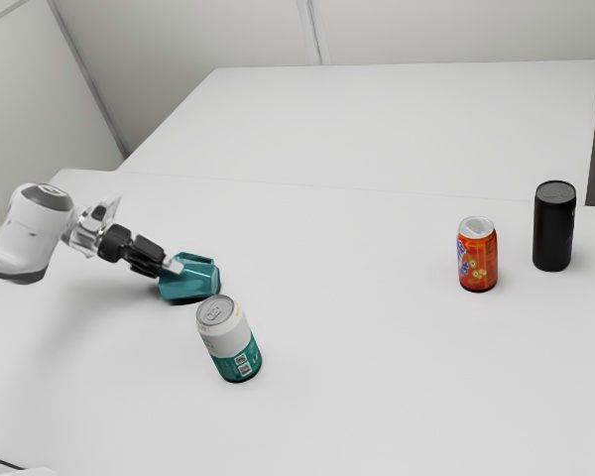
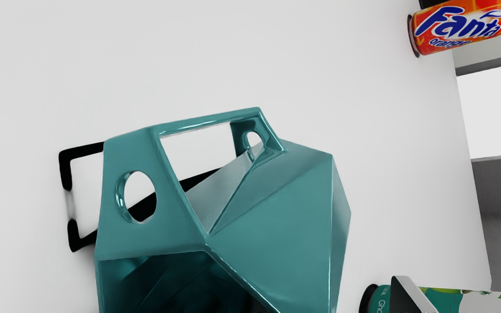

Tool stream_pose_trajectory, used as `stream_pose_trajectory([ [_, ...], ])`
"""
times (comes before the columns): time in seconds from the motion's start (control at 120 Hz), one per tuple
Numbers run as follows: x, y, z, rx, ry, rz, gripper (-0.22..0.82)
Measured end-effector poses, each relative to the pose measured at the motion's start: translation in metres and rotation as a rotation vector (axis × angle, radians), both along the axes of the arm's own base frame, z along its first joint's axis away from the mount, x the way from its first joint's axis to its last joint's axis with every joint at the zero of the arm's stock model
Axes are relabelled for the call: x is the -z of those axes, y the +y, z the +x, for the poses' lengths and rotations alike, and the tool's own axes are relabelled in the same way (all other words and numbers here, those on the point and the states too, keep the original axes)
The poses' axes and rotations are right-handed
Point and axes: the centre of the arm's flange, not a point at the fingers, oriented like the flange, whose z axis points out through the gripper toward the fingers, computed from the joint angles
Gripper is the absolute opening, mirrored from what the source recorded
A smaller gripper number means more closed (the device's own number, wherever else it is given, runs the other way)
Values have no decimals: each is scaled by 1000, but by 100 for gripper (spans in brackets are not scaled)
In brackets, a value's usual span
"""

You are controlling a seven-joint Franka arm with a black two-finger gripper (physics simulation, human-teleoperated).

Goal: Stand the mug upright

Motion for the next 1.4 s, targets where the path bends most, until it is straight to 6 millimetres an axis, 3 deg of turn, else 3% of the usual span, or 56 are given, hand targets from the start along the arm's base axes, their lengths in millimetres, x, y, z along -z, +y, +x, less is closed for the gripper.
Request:
stream_pose_trajectory([
  [0.242,0,-1,0,16,-12,-13,-5],
  [0.4,-4,-7,2,33,-27,-16,-12],
  [0.642,-9,-9,3,44,-44,-13,-16],
  [0.883,-39,-16,6,75,-82,34,-17],
  [1.108,-67,-45,12,166,-94,180,-18],
  [1.4,-94,-85,13,299,-98,515,-18],
])
